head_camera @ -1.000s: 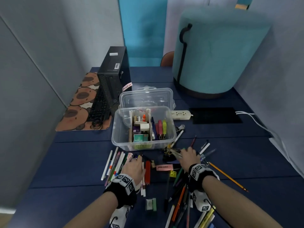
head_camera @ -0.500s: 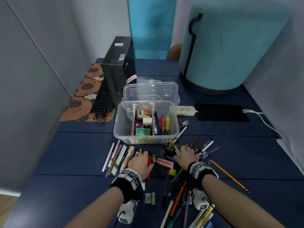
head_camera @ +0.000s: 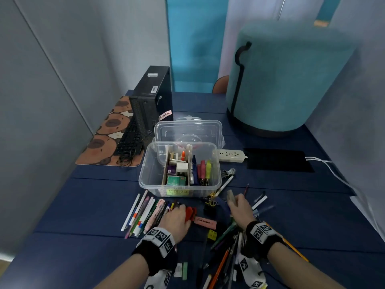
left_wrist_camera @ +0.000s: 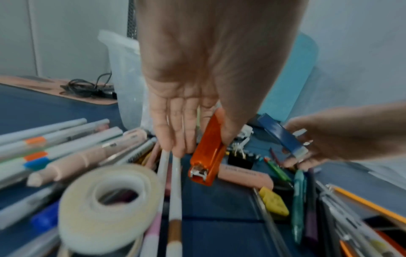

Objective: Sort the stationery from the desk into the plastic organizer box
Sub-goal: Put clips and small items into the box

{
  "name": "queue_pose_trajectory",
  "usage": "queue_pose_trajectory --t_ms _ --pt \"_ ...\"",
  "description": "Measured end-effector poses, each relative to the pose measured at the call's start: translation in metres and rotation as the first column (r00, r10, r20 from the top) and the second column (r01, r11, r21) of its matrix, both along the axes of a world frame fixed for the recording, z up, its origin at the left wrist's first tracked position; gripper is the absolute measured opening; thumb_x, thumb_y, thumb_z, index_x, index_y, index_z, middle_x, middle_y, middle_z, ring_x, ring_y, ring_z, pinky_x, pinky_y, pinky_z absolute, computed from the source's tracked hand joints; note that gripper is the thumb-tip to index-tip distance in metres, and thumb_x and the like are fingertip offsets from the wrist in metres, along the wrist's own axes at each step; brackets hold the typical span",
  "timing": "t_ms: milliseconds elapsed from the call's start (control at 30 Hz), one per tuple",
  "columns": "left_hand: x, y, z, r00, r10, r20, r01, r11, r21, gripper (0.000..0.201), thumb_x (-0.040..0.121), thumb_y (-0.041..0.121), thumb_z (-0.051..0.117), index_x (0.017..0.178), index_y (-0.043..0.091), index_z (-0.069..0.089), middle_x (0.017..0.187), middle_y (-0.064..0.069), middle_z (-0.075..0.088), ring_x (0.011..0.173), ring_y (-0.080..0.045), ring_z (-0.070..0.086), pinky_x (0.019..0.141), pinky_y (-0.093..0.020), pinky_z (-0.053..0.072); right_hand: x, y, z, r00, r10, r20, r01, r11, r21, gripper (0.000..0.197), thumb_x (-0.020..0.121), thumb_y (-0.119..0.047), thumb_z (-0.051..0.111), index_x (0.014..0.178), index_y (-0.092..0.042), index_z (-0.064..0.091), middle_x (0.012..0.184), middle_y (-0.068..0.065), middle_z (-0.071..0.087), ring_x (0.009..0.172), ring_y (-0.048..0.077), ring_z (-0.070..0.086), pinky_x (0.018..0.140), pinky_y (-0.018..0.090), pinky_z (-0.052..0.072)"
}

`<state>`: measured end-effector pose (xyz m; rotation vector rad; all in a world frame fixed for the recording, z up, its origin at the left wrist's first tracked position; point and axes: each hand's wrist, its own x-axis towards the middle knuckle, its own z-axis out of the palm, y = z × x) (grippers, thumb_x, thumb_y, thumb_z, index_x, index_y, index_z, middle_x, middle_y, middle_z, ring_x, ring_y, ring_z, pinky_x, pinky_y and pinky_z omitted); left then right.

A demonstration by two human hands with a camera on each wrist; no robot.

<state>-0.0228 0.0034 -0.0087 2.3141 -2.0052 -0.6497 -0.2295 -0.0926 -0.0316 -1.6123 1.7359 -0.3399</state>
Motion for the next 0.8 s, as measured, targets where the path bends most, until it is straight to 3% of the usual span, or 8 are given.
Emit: queue_pose_trajectory --t_ms 100,200,300,400,500,633,700,800 --pt "0.009 0.005 0.018 0.983 -0.042 -0.177 0.035 0.998 -0.043 0.024 0.096 0.036 0.047 0.107 0.016 0.04 0.097 -0.003 0.063 0.09 -0.024 0.064 0.068 -0.031 0.044 -0.01 -0.004 0.015 0.903 -0.221 0.368 0.165 0.97 0.178 0.017 0.099 -0.022 0.045 0.086 -0.012 0.043 0.089 0.015 0.056 0.071 0.03 0.062 0.069 0.041 0.053" --pt "0.02 0.003 0.038 0.901 0.025 -0.434 -0.052 0.997 -0.05 0.024 0.095 0.041 0.049 0.096 0.02 0.038 0.081 -0.004 0.064 0.074 -0.022 0.065 0.066 -0.034 0.052 -0.017 -0.008 0.037 0.592 -0.471 0.654 0.242 0.878 0.414 0.018 0.1 -0.022 0.043 0.086 -0.012 0.047 0.078 0.009 0.049 0.061 0.023 0.051 0.052 0.031 0.044" --pt "0.023 -0.005 0.068 0.628 0.147 -0.764 -0.186 0.982 0.036 0.021 0.097 0.036 0.047 0.105 0.019 0.038 0.094 -0.012 0.067 0.073 -0.028 0.072 0.067 -0.044 0.06 -0.021 -0.013 0.065 0.247 -0.625 0.74 0.124 0.778 0.616 0.021 0.097 -0.026 0.047 0.088 -0.009 0.055 0.073 0.006 0.053 0.057 0.016 0.047 0.041 0.023 0.042" --pt "0.021 -0.024 0.103 0.437 0.165 -0.884 -0.25 0.966 0.057 0.025 0.097 0.035 0.047 0.114 0.019 0.038 0.099 -0.011 0.06 0.067 -0.035 0.069 0.059 -0.039 0.058 -0.02 -0.026 0.082 0.115 -0.577 0.809 -0.005 0.814 0.581 0.018 0.089 -0.019 0.054 0.102 -0.008 0.06 0.084 0.009 0.065 0.071 0.02 0.062 0.056 0.028 0.056" --pt "0.027 -0.059 0.122 0.531 0.097 -0.842 -0.278 0.958 -0.065 0.02 0.097 0.031 0.05 0.11 0.016 0.048 0.09 -0.01 0.06 0.06 -0.024 0.063 0.053 -0.031 0.056 -0.015 -0.038 0.097 0.15 -0.465 0.872 -0.053 0.877 0.477 0.027 0.087 -0.007 0.052 0.114 -0.011 0.056 0.098 0.012 0.068 0.078 0.023 0.072 0.062 0.03 0.058" --pt "0.04 -0.12 0.13 0.796 0.03 -0.604 -0.162 0.973 -0.165 0.024 0.09 0.032 0.063 0.102 0.012 0.063 0.083 0.001 0.064 0.057 -0.008 0.052 0.05 -0.018 0.042 0.0 -0.052 0.112 0.361 -0.333 0.871 -0.032 0.929 0.369 0.02 0.092 0.001 0.052 0.108 -0.011 0.053 0.064 0.011 0.068 0.054 0.021 0.067 0.048 0.025 0.051" --pt "0.047 -0.144 0.132 0.883 -0.013 -0.47 -0.056 0.99 -0.132 0.023 0.086 0.032 0.068 0.101 0.015 0.066 0.086 0.004 0.065 0.065 -0.005 0.057 0.056 -0.016 0.043 0.005 -0.063 0.113 0.446 -0.318 0.837 0.037 0.94 0.338 0.027 0.087 0.006 0.059 0.107 -0.009 0.05 0.063 0.006 0.066 0.045 0.018 0.058 0.045 0.025 0.049" --pt "0.052 -0.168 0.135 0.931 -0.069 -0.358 0.081 0.996 0.02 0.028 0.082 0.026 0.073 0.106 0.012 0.068 0.093 -0.002 0.069 0.075 -0.012 0.062 0.067 -0.022 0.051 0.016 -0.079 0.121 0.535 -0.279 0.797 0.065 0.955 0.29 0.038 0.081 0.0 0.069 0.113 -0.009 0.051 0.077 0.007 0.065 0.053 0.015 0.057 0.045 0.023 0.047"
